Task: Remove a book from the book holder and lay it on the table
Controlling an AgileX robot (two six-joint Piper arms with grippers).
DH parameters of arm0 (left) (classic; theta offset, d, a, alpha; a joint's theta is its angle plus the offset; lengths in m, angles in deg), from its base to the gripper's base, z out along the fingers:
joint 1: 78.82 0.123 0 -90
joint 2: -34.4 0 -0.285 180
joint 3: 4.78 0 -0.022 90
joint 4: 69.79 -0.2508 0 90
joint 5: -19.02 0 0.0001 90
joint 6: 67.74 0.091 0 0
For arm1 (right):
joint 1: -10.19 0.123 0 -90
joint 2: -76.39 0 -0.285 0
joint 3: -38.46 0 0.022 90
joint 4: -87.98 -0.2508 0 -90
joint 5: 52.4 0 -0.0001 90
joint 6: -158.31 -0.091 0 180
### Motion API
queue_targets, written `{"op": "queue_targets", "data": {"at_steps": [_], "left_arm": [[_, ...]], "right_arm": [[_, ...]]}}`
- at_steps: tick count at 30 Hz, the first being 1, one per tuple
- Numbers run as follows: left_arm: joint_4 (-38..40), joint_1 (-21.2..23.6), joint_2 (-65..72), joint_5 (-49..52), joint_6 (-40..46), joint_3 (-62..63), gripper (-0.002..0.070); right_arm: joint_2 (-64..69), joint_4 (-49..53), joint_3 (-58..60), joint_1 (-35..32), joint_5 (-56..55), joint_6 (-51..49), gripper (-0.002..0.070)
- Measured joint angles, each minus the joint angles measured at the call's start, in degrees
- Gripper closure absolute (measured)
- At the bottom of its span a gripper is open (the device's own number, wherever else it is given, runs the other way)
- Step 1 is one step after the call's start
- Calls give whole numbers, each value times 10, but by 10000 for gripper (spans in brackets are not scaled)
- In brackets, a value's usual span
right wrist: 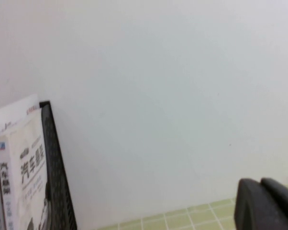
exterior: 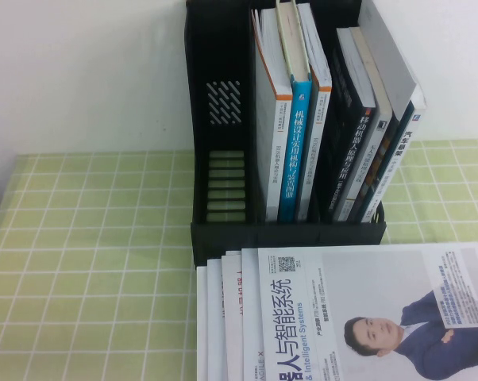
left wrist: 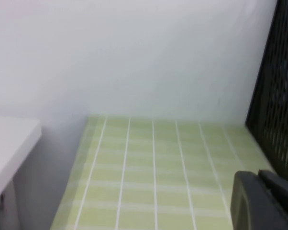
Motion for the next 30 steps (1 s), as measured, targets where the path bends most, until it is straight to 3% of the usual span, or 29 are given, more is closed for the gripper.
{"op": "queue_targets", "data": {"at_steps": [10, 17, 26, 30], "left_arm": [[4, 0, 0, -190, -42, 0, 678], [5, 0, 0, -220, -44, 0, 678], [5, 0, 0, -203, -103, 0, 678], [5, 0, 0, -203, -104, 0, 678]], "right_arm": [[0, -4, 0, 0, -100, -31, 678], [0, 6, 0, 0, -123, -50, 678], [0, 15, 0, 0, 173, -56, 678], [0, 21, 0, 0, 239, -40, 678]]}}
